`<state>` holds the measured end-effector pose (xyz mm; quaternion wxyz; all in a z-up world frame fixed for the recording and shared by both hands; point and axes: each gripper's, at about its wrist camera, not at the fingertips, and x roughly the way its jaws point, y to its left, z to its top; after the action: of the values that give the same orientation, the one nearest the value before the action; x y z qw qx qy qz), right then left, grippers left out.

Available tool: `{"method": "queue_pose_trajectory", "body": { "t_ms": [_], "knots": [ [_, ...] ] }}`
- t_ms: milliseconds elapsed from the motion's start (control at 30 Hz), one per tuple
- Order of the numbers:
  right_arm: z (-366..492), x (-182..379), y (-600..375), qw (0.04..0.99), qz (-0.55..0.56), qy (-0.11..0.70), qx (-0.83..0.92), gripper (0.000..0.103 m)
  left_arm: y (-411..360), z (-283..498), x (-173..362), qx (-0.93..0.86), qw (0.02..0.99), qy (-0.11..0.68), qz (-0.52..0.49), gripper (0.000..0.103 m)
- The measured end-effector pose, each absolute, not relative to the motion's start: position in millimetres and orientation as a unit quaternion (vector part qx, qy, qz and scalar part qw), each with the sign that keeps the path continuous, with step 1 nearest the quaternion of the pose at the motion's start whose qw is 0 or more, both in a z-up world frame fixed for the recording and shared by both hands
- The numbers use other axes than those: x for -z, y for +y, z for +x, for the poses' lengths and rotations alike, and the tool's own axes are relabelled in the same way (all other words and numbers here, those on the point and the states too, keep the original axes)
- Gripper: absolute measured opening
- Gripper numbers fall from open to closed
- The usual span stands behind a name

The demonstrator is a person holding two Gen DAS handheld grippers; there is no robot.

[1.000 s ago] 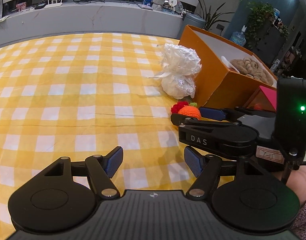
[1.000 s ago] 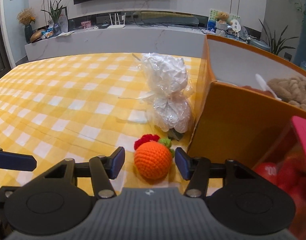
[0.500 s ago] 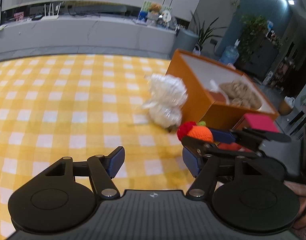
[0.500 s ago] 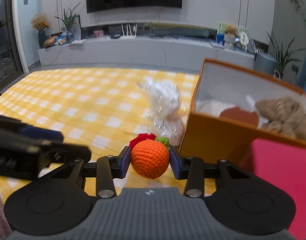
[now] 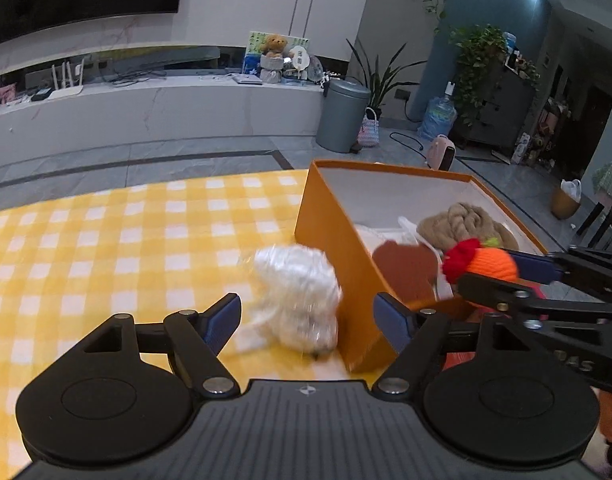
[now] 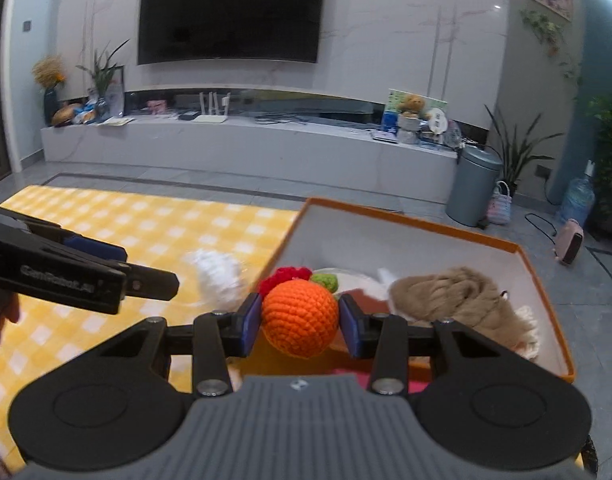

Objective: Organize soft objects
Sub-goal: 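Grasp the orange crocheted fruit with the right tool while the left tool grasps the plastic-wrapped bundle, then carry the fruit and plastic bundle over the orange box with both tools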

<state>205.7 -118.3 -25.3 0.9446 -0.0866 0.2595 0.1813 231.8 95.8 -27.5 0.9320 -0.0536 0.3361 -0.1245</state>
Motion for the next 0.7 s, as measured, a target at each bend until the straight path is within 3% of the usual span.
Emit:
{"method": "queue_pose_trajectory", "body": {
  "t_ms": [433,500,567,700],
  "knots": [
    [238,42,-116,0.939,-0.061,0.283,-0.186,0.042,91,286,82,0.123,0.922,0.361,-0.065,0.089],
    [241,44,-114,0.939,-0.063,0.283,-0.187,0.042,93,289,85,0.129,0.921,0.359,-0.077,0.084],
    [240,46,-114,0.938,-0.063,0.284,-0.187,0.042,92,288,84,0.137,0.922,0.355,-0.073,0.064],
    [241,48,-112,0.938,-0.057,0.287,-0.187,0.042,90,283,79,0.134,0.926,0.347,-0.06,0.051]
  ]
}}
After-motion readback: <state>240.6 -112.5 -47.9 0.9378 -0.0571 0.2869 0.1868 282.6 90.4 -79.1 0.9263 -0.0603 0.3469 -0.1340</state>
